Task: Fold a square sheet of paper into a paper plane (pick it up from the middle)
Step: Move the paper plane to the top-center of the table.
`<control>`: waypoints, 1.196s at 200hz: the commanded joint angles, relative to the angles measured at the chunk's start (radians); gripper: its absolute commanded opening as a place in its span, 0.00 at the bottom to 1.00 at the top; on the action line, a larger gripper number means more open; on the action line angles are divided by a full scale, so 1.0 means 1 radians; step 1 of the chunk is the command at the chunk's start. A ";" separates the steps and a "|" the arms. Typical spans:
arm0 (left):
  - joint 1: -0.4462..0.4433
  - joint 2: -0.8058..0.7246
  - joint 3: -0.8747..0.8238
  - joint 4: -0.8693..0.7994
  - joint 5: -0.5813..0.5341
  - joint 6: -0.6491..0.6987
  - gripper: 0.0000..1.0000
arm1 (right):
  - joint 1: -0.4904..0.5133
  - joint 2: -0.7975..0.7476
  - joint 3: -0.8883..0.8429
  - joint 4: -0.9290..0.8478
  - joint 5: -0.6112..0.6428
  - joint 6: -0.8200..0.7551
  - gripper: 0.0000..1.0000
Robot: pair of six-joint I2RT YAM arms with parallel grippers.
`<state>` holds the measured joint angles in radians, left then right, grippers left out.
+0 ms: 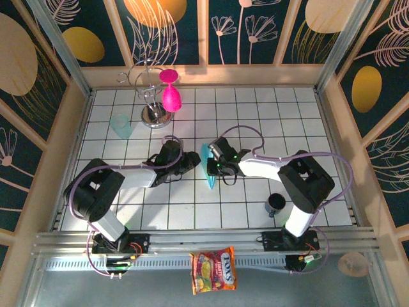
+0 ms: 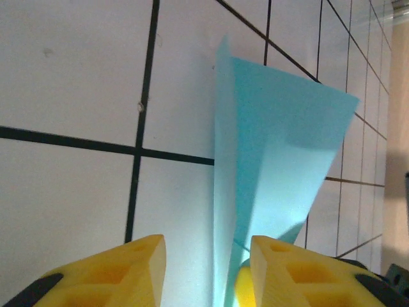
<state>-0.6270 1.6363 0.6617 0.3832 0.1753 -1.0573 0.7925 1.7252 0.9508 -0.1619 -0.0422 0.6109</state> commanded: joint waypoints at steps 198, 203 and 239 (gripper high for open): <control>0.079 -0.256 -0.093 -0.276 -0.304 0.164 0.99 | -0.240 0.445 0.624 -0.281 0.131 -0.241 0.11; 0.078 -0.254 -0.093 -0.276 -0.304 0.164 0.99 | -0.239 0.447 0.624 -0.281 0.131 -0.241 0.12; 0.078 -0.242 -0.085 -0.278 -0.299 0.162 0.99 | -0.239 0.462 0.623 -0.281 0.137 -0.246 0.19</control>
<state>-0.5549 1.3773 0.5682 0.1219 -0.1207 -0.9089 0.5476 2.1536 1.5532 -0.4057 0.0784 0.3779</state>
